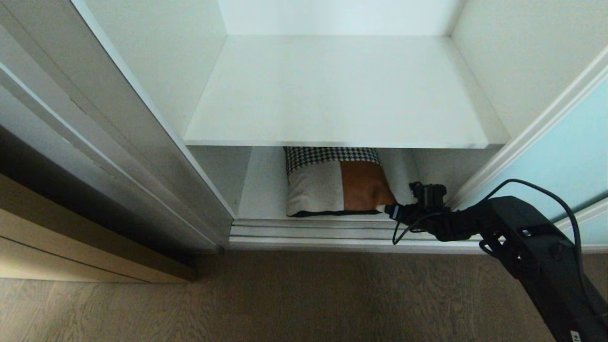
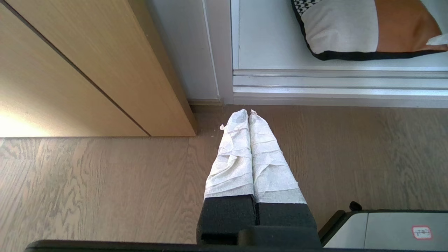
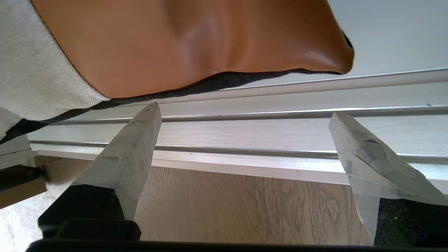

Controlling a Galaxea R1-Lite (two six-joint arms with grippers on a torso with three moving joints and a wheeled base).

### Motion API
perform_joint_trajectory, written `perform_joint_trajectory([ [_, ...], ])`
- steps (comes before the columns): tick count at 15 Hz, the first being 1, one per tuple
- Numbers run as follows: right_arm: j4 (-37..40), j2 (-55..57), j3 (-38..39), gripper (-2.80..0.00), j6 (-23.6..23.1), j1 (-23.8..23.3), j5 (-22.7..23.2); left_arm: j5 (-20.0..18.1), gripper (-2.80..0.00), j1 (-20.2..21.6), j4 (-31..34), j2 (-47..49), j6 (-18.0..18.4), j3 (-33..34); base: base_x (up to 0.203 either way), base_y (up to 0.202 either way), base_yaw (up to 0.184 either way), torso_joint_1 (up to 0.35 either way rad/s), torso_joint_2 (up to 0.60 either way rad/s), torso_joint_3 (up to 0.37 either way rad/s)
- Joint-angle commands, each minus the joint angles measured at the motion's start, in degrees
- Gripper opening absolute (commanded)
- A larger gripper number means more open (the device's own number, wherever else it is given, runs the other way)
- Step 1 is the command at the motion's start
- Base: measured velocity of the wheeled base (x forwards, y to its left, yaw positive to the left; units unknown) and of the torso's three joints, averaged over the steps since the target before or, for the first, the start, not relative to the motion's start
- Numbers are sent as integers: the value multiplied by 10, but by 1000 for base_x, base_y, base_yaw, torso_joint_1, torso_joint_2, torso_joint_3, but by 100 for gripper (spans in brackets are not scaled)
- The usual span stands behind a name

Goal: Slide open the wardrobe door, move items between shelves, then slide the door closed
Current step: Place the pillow on the higher shelf

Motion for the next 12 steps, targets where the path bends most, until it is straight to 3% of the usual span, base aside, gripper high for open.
perform_joint_trajectory([
  [1,-2,9,-4,0,1,1,10,0,-280,0,0,1,0,1,0,0,0,0,0,0],
  [6,-8,12,-2,0,0,4,20,0,-280,0,0,1,0,1,0,0,0,0,0,0],
  [8,-46,20,-2,0,-9,6,18,0,-280,0,0,1,0,1,0,0,0,0,0,0],
  [12,-83,41,-4,0,-45,7,-19,0,-280,0,1,1,0,1,0,0,0,0,0,0],
])
